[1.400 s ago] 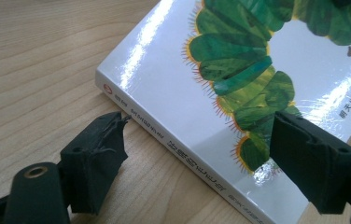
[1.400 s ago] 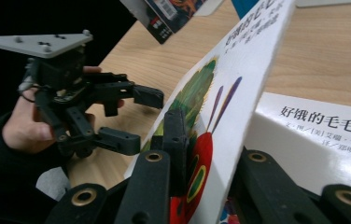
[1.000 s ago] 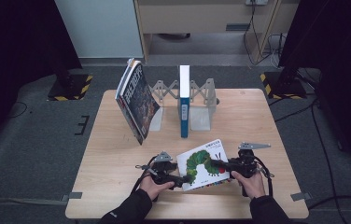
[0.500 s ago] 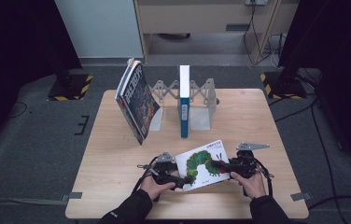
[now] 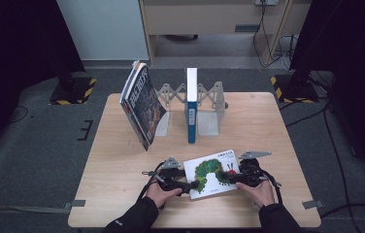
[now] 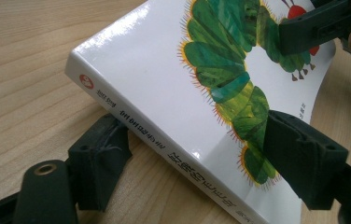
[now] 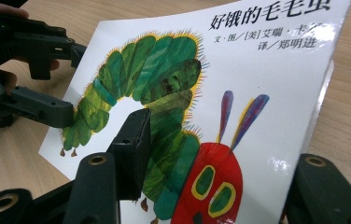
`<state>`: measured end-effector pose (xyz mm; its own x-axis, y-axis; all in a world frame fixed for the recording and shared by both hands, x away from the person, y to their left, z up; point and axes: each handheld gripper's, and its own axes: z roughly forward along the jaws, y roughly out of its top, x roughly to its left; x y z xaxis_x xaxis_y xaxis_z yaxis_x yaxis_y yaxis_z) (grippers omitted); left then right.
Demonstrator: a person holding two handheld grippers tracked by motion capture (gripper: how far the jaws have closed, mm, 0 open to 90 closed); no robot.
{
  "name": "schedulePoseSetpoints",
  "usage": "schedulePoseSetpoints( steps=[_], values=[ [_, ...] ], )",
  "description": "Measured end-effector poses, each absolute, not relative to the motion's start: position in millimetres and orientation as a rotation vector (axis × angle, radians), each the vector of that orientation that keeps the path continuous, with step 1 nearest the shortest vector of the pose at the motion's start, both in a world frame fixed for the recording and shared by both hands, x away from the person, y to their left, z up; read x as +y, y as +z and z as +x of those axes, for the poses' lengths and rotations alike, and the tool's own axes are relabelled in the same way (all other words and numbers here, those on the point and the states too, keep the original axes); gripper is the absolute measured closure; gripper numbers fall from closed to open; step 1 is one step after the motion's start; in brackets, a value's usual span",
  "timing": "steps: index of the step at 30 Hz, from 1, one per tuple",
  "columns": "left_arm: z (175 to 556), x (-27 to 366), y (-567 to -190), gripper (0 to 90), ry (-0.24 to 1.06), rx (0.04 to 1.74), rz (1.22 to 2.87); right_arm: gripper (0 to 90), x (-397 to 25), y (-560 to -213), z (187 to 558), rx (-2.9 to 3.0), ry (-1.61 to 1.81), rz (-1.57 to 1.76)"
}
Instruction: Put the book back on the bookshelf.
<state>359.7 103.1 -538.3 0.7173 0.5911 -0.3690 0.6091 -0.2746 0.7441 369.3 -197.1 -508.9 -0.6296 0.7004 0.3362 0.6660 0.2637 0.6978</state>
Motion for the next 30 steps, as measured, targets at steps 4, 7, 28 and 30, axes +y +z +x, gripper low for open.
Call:
schedulePoseSetpoints(
  steps=[4,7,28,30],
  values=[
    [360.1,103.7,-538.2,22.8,-0.026,0.926,1.953,47.2,-196.9,-509.6,368.7,2.465,1.327,1.329],
    [360.5,104.0,-538.4,22.9,-0.031,0.928,1.948,47.5,-196.5,-510.0,368.6,2.463,1.322,1.306],
    [360.8,106.5,-540.0,26.0,-0.057,0.974,1.897,30.0,-188.6,-503.2,365.6,2.439,1.262,1.246],
    [360.8,106.8,-539.9,27.7,-0.049,0.976,1.901,28.8,-193.2,-502.2,366.3,2.401,1.255,1.272]
  ],
)
